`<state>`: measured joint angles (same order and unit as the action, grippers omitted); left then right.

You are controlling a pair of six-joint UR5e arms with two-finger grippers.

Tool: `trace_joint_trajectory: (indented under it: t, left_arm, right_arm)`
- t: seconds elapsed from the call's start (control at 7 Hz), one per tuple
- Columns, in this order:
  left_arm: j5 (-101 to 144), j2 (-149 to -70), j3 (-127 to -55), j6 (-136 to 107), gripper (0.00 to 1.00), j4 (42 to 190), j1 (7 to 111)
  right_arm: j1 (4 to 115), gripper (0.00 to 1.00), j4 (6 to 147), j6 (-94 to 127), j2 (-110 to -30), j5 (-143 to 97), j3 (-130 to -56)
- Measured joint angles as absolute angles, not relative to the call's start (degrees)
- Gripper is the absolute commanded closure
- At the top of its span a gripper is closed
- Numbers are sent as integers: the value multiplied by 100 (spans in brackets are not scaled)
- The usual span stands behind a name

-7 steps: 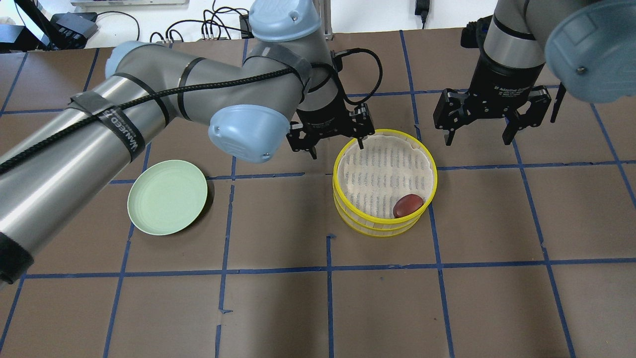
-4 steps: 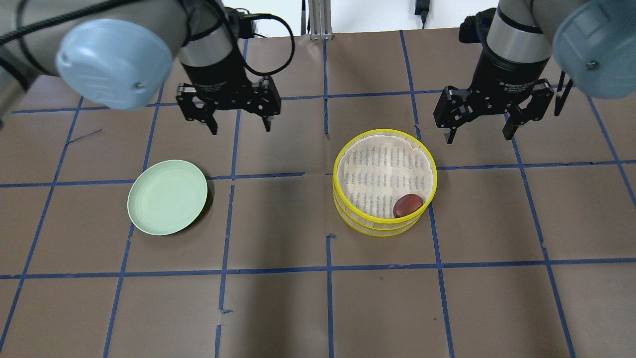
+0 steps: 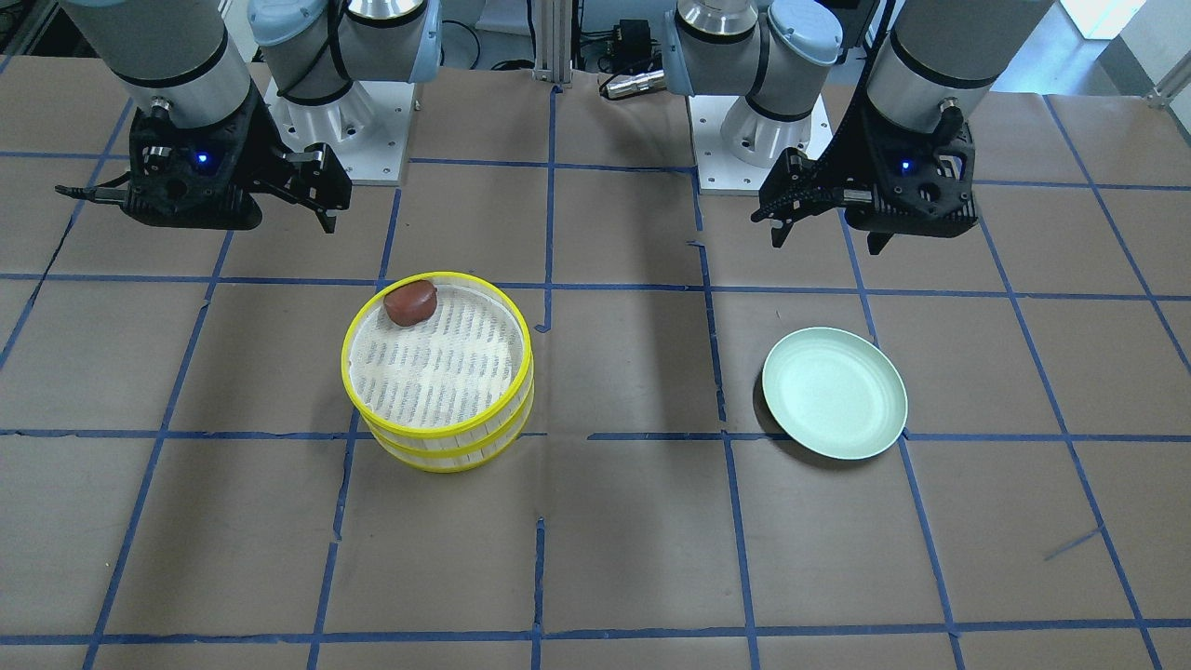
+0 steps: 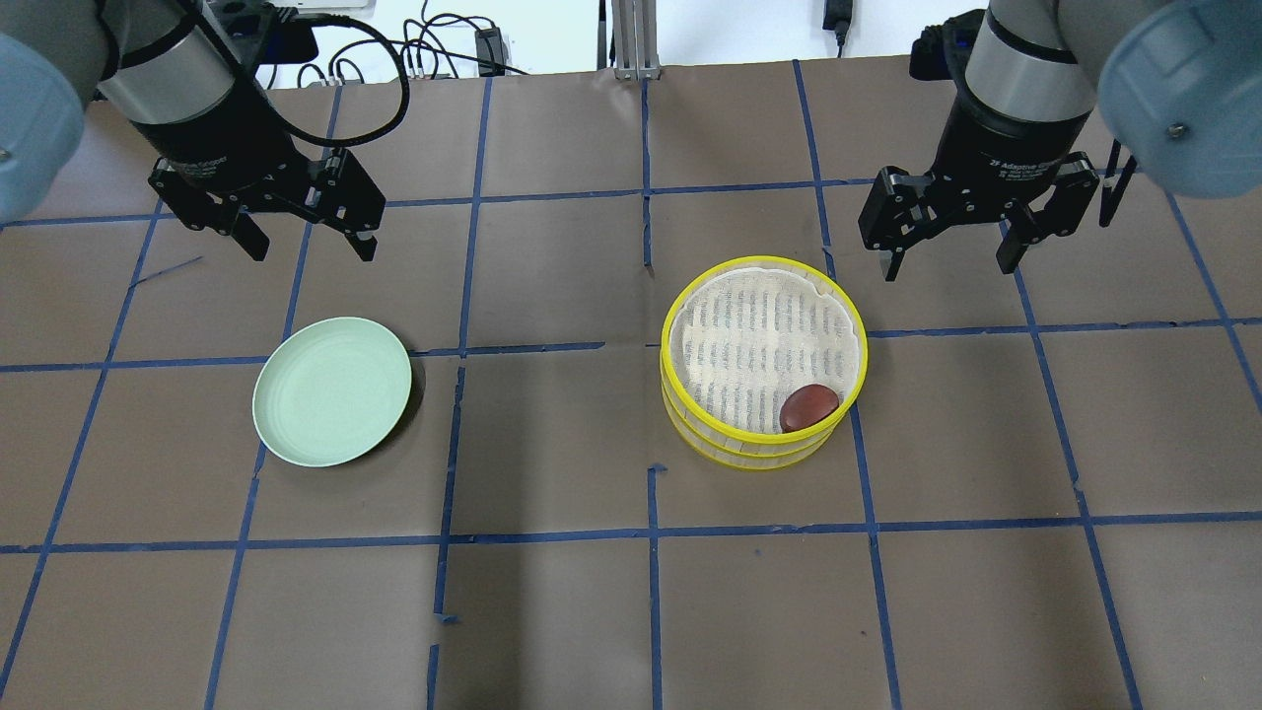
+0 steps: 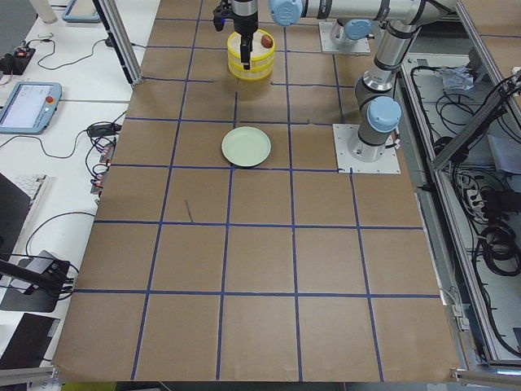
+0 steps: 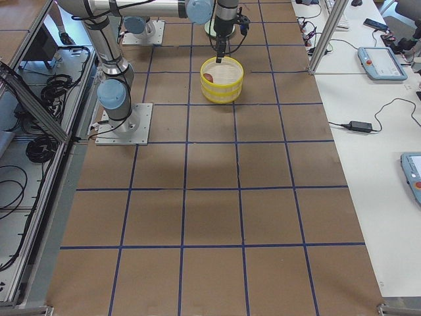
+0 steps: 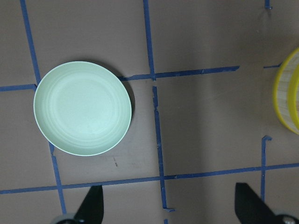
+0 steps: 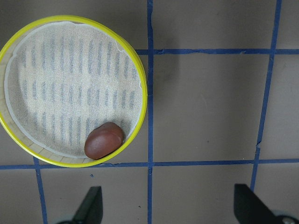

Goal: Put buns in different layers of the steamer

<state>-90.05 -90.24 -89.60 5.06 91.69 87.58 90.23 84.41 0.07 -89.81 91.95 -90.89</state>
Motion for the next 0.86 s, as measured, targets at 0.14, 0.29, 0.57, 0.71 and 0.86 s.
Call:
trace_joint_trajectory:
  t: [0.14, 0.29, 0.57, 0.71, 0.86]
  left_arm:
    - [-9029, -9044, -9035, 255, 0, 8984, 8781]
    - [-9033, -9096, -9068, 64, 0, 8859, 8833]
    - [-9029, -9189, -9081, -326, 0, 8746, 8997]
    - [-9027, -9207, -9085, -411, 0, 8722, 9052]
    - [-9029, -9215, -9087, -440, 0, 8712, 9077]
  right_arm:
    - [9025, 0, 8444, 10, -8993, 9197, -9090]
    - [9026, 0, 8448, 13, -8996, 9197, -9096]
    - [9026, 0, 8468, 13, -9000, 9204, -9109]
    - [9026, 0, 8479, 11, -9000, 9208, -9112]
    - [9026, 0, 8488, 9, -9000, 9210, -9114]
